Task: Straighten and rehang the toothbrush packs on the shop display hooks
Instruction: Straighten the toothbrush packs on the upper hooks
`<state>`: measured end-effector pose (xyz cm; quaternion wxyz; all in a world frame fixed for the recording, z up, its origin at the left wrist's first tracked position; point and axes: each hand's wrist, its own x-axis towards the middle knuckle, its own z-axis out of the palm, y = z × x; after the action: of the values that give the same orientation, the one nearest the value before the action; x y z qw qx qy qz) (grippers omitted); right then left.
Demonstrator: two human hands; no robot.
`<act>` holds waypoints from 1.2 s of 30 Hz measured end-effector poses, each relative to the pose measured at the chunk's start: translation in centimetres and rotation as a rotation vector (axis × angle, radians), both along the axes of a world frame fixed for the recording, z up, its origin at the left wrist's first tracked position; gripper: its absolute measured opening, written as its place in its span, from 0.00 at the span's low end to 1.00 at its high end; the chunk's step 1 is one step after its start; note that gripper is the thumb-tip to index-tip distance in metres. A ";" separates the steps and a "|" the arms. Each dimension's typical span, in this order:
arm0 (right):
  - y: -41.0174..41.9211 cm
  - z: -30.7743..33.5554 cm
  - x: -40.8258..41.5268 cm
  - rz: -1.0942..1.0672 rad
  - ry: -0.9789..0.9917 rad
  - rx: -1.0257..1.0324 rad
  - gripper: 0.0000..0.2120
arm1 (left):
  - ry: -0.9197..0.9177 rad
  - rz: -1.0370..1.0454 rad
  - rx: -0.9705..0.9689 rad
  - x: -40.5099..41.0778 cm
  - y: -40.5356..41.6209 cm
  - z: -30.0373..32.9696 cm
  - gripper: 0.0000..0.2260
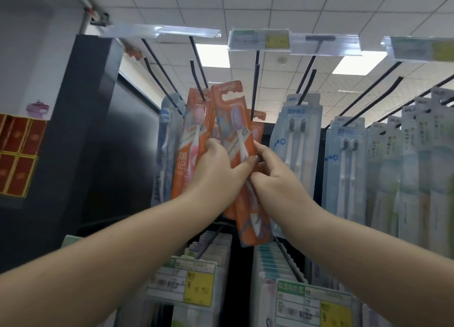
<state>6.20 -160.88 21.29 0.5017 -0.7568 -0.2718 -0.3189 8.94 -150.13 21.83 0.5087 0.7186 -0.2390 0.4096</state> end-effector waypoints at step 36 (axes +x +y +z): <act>7.3 5.1 1.6 -0.092 0.076 -0.160 0.20 | 0.196 0.000 -0.086 0.1 6.9 4.4 0.19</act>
<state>7.81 -153.63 26.36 0.4346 -0.8175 -0.2422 -0.2901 9.04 -143.23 26.28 0.5602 0.7326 -0.1701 0.3471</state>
